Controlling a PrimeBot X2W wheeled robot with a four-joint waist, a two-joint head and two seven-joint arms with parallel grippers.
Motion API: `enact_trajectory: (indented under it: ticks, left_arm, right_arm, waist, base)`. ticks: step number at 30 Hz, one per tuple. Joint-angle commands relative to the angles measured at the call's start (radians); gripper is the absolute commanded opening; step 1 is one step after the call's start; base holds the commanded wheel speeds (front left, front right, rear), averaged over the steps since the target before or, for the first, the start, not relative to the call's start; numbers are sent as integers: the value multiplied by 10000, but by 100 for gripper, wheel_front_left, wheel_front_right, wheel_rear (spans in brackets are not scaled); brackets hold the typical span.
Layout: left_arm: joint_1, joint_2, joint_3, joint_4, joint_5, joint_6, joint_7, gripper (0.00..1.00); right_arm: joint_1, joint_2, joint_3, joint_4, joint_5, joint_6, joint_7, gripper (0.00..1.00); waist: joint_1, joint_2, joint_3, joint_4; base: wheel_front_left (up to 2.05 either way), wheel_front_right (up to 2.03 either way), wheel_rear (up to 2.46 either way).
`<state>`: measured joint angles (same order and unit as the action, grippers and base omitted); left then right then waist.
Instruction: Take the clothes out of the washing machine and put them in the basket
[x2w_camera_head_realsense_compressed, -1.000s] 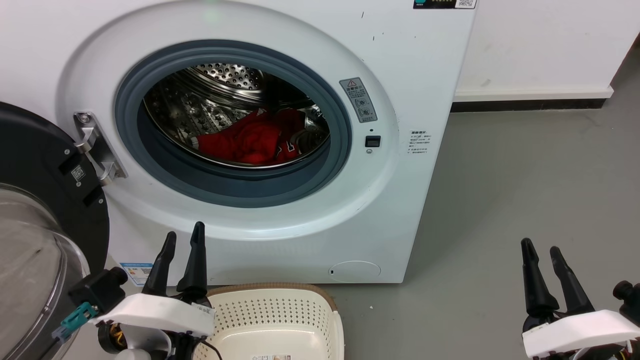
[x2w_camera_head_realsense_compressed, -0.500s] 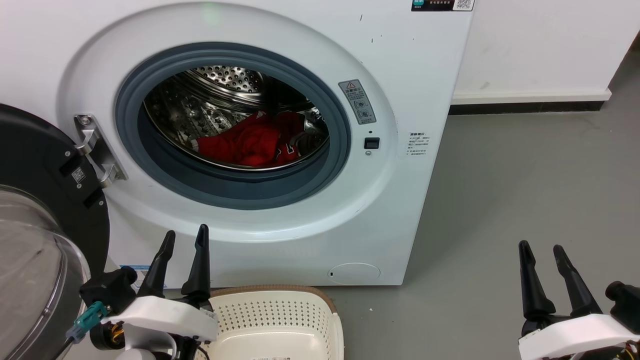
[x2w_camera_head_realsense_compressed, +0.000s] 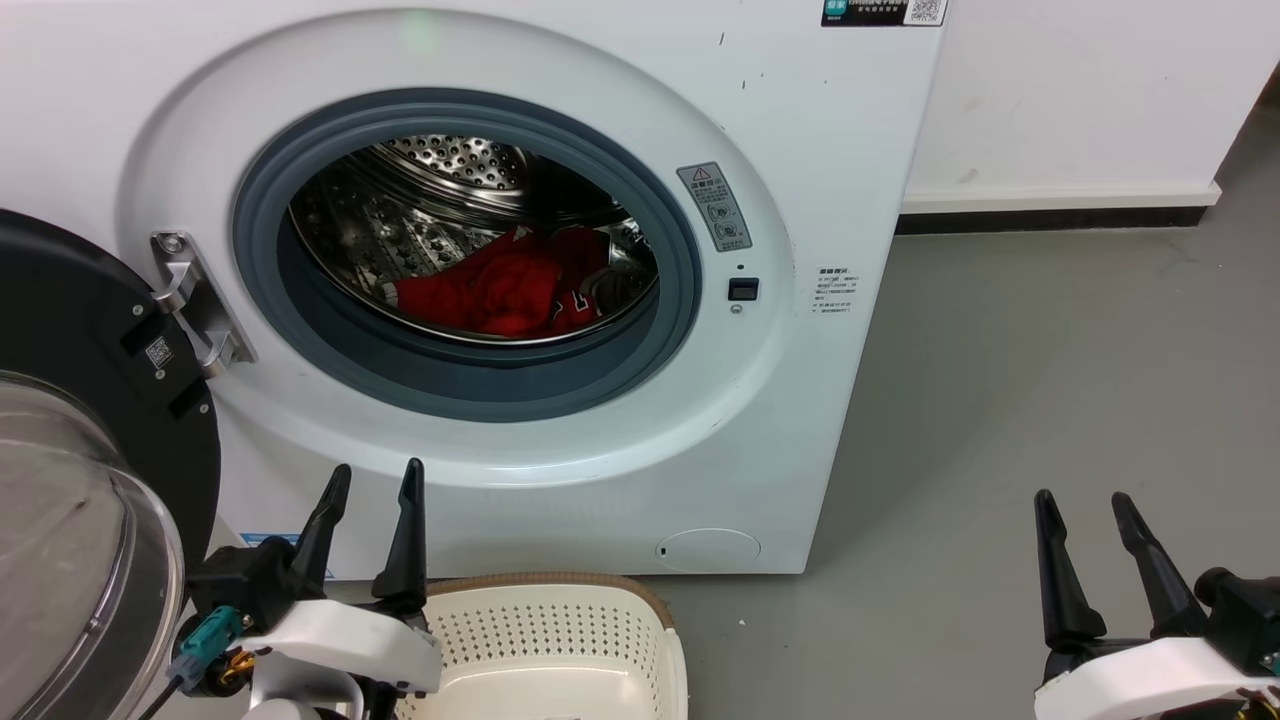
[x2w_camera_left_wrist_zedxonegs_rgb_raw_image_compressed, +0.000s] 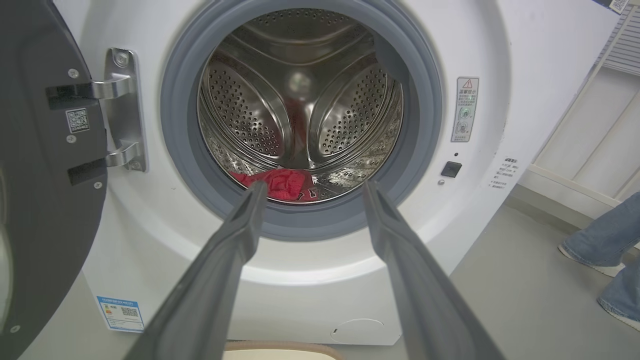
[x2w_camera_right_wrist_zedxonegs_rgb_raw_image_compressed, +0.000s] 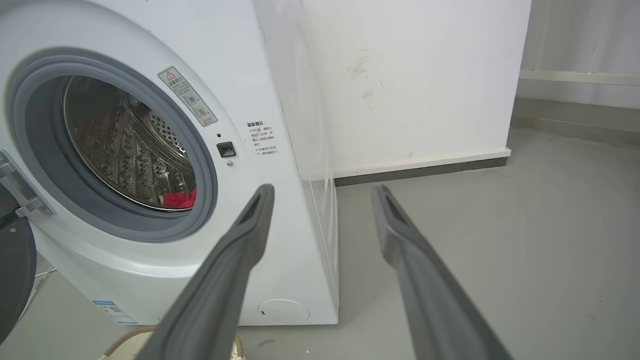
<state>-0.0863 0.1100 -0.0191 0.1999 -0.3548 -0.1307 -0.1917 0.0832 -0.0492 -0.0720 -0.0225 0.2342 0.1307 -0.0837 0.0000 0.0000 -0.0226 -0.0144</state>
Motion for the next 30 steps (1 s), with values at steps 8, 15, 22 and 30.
enact_trajectory:
  ticks: [8, 15, 22, 30]
  left_arm:
    - [-183, -7, 88, 204, 879, 0, -259, 100]
    - [-207, -41, 130, 364, 1320, 0, -376, 100]
    - [-208, -97, 190, 530, 1828, 8, -515, 100]
    - [-247, -119, 269, 683, 2324, 7, -659, 100]
  right_arm:
    - [112, -19, -11, -138, -880, -1, -196, 100]
    - [160, -18, -26, -165, -1318, -1, -295, 100]
    - [176, -18, -33, -96, -1703, -1, -398, 100]
    - [208, -17, -44, -86, -2159, -1, -531, 100]
  waist:
    - [0, 0, -5, -44]
    - [0, 0, -3, -62]
    - [0, 0, -13, -59]
    - [0, 0, -20, -67]
  base:
    - [0, 0, 0]
    - [0, 0, 0]
    - [0, 0, 0]
    - [0, 0, 0]
